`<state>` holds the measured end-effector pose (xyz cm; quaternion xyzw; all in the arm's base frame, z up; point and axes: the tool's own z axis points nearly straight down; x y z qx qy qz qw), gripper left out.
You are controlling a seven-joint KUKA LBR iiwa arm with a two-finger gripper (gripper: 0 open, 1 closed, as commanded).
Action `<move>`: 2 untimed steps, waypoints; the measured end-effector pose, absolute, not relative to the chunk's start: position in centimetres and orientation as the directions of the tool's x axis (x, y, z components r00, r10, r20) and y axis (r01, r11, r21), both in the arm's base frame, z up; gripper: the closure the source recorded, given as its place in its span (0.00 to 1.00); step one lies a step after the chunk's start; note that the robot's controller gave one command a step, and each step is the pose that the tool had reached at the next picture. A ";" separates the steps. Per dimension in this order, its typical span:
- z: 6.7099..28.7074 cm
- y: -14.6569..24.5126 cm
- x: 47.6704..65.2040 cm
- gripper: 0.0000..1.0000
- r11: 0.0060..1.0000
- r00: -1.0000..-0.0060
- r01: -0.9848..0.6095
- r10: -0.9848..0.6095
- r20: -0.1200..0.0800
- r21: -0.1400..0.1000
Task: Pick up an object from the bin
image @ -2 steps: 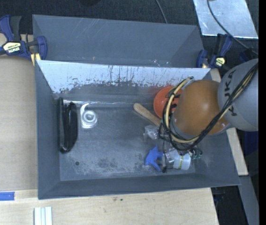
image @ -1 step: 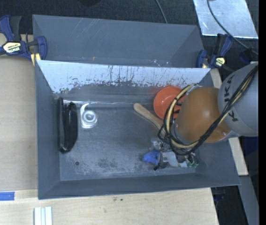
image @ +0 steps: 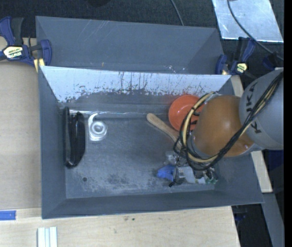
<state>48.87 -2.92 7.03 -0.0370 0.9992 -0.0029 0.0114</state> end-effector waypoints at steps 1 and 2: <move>7.0 -2.4 49.0 1.00 0.998 -0.997 -0.067 -0.067 -0.025 -0.007; 15.2 -3.1 48.9 1.00 0.995 -0.995 -0.096 -0.096 -0.030 -0.009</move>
Offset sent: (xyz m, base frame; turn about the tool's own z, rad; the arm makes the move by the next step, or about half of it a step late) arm -0.0011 -0.0010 0.0781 -0.0239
